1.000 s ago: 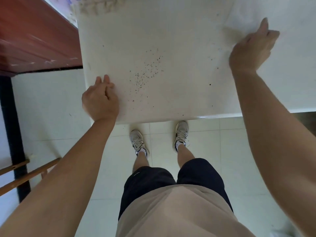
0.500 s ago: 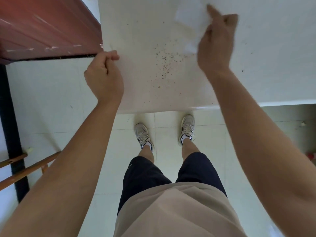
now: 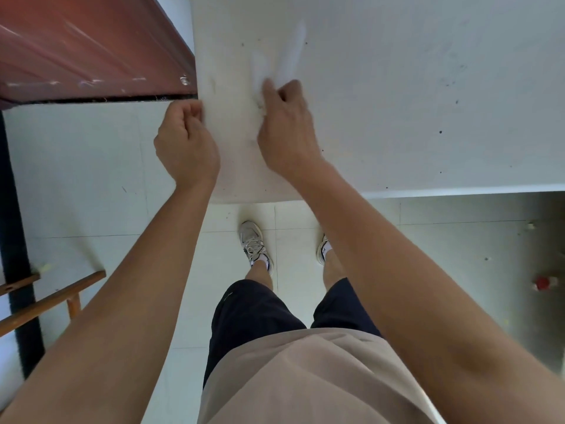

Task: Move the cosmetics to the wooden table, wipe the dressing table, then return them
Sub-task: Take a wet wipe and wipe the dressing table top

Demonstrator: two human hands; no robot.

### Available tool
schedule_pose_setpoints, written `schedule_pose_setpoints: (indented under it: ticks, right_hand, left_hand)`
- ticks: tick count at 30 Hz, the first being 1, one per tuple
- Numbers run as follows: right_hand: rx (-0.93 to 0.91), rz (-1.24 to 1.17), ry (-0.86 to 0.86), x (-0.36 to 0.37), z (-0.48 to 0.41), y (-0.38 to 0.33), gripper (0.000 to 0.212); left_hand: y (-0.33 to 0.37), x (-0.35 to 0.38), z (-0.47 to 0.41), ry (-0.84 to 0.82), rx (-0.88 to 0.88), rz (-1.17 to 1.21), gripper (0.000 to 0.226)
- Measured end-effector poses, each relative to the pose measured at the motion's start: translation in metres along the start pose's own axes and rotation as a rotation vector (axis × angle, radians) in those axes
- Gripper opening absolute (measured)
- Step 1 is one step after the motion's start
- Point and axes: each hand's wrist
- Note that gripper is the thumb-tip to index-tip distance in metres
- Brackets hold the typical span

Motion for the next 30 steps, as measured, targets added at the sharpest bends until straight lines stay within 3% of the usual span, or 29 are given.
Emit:
schedule_pose_setpoints:
  ticks: [3,6,9,12,17,20,23,25,30]
  right_hand:
    - [0.047,-0.236,0.119,-0.024,-0.028,0.012,0.053]
    - [0.222,-0.108,0.364,-0.054,-0.064,0.053,0.053]
    - [0.431,0.088,0.422,-0.061,-0.08,0.081,0.061]
    - [0.399,0.259,0.347,-0.036,-0.078,0.063,0.067]
    - [0.023,0.212,0.135,0.012,-0.065,-0.017,0.069]
    - [-0.119,0.043,-0.021,0.016,-0.061,-0.033,0.064]
    - [-0.055,-0.235,-0.069,-0.006,-0.07,-0.02,0.036]
    - [0.061,-0.353,0.073,-0.023,-0.081,0.001,0.019]
    - [0.38,-0.347,0.507,-0.061,-0.122,0.067,0.024]
  left_hand:
    - [0.001,0.001,-0.004,0.005,-0.015,-0.002,0.04]
    - [0.001,0.001,-0.007,0.001,0.001,0.006,0.039]
    - [-0.002,0.0,-0.009,-0.014,0.016,0.028,0.039]
    - [-0.002,0.001,-0.009,-0.014,0.032,0.003,0.038]
    - [-0.003,-0.001,-0.01,-0.04,0.018,-0.03,0.039]
    - [0.0,-0.002,-0.01,-0.064,0.033,-0.063,0.04]
    - [0.003,-0.003,-0.012,-0.056,0.061,-0.081,0.039]
    - [0.0,-0.002,-0.013,-0.038,0.078,-0.088,0.039]
    - [-0.002,0.001,-0.018,-0.033,0.06,-0.073,0.038]
Point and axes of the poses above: each hand's wrist, its own z-axis away from the middle knuckle, its own x-axis out of the palm, y = z × x, and after that the axes turned 10 degrees about y, right-handed
